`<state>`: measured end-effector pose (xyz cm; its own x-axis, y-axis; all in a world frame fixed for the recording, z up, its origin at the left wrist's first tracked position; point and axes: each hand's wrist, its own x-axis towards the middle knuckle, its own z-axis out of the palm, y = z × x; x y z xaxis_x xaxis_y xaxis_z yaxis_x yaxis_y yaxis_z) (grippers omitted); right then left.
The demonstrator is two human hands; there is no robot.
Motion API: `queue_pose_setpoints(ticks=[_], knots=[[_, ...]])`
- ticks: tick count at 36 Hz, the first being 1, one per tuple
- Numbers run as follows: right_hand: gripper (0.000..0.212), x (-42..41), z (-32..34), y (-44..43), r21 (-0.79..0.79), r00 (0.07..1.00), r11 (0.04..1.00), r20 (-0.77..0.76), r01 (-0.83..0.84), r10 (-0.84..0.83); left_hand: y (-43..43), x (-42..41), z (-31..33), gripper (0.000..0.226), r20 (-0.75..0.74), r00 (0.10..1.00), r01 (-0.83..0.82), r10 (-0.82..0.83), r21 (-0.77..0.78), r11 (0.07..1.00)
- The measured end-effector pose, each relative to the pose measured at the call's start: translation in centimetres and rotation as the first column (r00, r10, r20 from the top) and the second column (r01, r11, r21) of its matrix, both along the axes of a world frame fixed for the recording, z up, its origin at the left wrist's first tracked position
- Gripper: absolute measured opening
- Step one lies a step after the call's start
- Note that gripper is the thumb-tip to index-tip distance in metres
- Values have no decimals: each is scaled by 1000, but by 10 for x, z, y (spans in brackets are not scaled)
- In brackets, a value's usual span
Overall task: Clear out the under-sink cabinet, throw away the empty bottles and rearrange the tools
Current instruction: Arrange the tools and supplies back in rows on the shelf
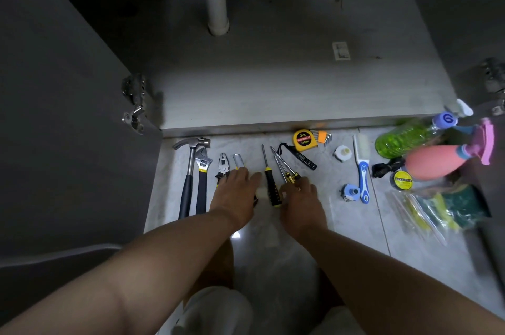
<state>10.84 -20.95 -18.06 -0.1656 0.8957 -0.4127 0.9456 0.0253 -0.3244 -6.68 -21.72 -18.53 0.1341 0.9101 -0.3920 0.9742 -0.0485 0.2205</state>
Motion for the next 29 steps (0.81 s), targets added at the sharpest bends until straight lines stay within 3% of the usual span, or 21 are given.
queue_pose_setpoints(ticks=[6,12,21,26,29], knots=[[46,18,-3,1,2,994,997,82,78,-78,0,14,-7,89,-16,985,171,-171,-18,985],[59,27,-9,15,-84,1000,996,12,14,-13,2,29,-13,83,1,962,274,-275,-34,961],[50,27,-22,14,-113,991,986,60,123,-117,12,39,-16,56,-12,973,231,-231,-17,973],[38,32,-27,6,-51,989,990,78,133,-129,14,35,-19,61,-11,968,249,-250,-42,968],[38,34,-27,3,49,982,995,162,88,-95,17,32,-18,62,-4,958,285,-286,-74,956]])
